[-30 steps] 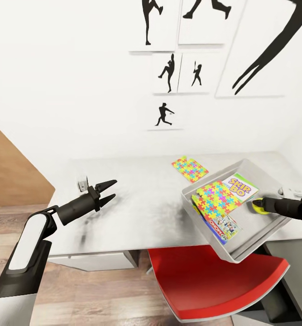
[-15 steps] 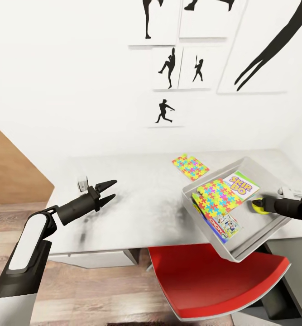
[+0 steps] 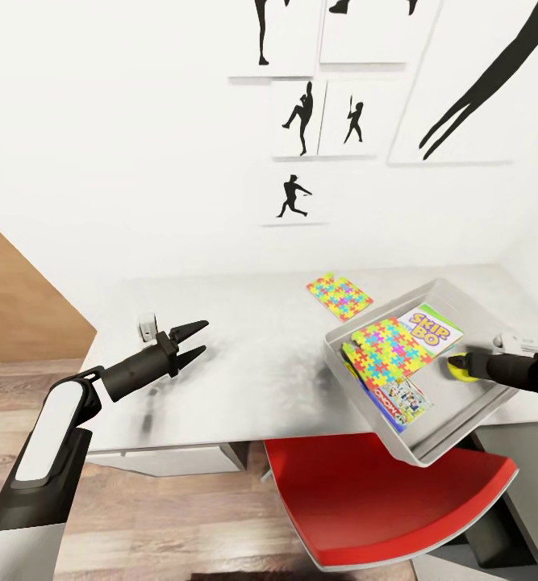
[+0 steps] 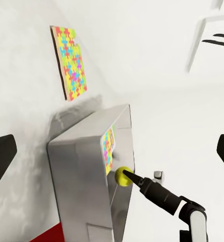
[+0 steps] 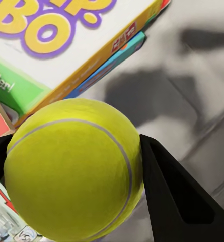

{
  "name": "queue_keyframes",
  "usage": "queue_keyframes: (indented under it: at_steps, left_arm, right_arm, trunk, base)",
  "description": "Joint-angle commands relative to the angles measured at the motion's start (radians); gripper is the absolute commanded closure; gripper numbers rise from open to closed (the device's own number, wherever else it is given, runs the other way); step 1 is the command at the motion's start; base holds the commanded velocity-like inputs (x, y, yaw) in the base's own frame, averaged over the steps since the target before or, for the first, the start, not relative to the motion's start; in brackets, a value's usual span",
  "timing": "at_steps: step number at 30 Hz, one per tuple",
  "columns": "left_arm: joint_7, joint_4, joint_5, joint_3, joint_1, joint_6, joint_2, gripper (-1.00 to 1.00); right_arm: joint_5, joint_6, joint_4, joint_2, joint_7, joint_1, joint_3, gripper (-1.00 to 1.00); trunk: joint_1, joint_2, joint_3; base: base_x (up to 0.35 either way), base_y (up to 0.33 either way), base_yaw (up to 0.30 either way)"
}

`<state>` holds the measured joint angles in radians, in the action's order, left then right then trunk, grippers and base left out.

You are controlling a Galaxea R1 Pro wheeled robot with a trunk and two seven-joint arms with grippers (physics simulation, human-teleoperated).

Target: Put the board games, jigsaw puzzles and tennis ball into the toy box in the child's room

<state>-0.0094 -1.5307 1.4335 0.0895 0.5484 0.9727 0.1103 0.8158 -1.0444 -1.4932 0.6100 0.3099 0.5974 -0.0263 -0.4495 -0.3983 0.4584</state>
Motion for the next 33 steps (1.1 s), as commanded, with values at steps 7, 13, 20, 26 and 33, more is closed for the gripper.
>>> queue_keyframes:
  at_steps: [7, 13, 20, 26, 33]
  left_arm:
    - [-0.001, 0.000, -0.001, 0.001, 0.001, 0.005, 0.000, -1.00]
    - [-0.001, 0.000, -0.001, 0.001, 0.001, 0.005, 0.000, -1.00]
    - [-0.001, -0.001, -0.001, 0.001, 0.001, 0.005, 0.000, -1.00]
    - [0.000, -0.002, -0.001, 0.001, 0.001, 0.005, -0.001, -1.00]
    - [-0.001, -0.002, -0.001, 0.001, 0.001, 0.005, -0.001, -1.00]
  right_arm:
    - [0.013, -0.003, -0.001, -0.003, 0.014, 0.001, 0.000, -1.00]
    - [0.013, -0.003, -0.001, -0.004, 0.014, 0.001, 0.000, -1.00]
    - [0.013, -0.003, -0.003, -0.004, 0.014, 0.001, 0.000, -1.00]
    - [0.013, -0.003, -0.020, -0.003, 0.014, 0.001, -0.003, -1.00]
    - [0.012, -0.003, -0.087, 0.001, 0.013, 0.002, -0.015, -1.00]
  trunk:
    - [-0.001, -0.002, 0.002]
    - [-0.001, -0.002, 0.002]
    - [-0.001, -0.002, 0.002]
    - [-0.001, -0.002, 0.002]
    - [-0.001, -0.002, 0.002]
  base:
    - [0.000, 0.000, 0.000]
    - [0.000, 0.000, 0.000]
    - [0.000, 0.000, 0.000]
    - [0.000, 0.000, 0.000]
    - [0.000, 0.000, 0.000]
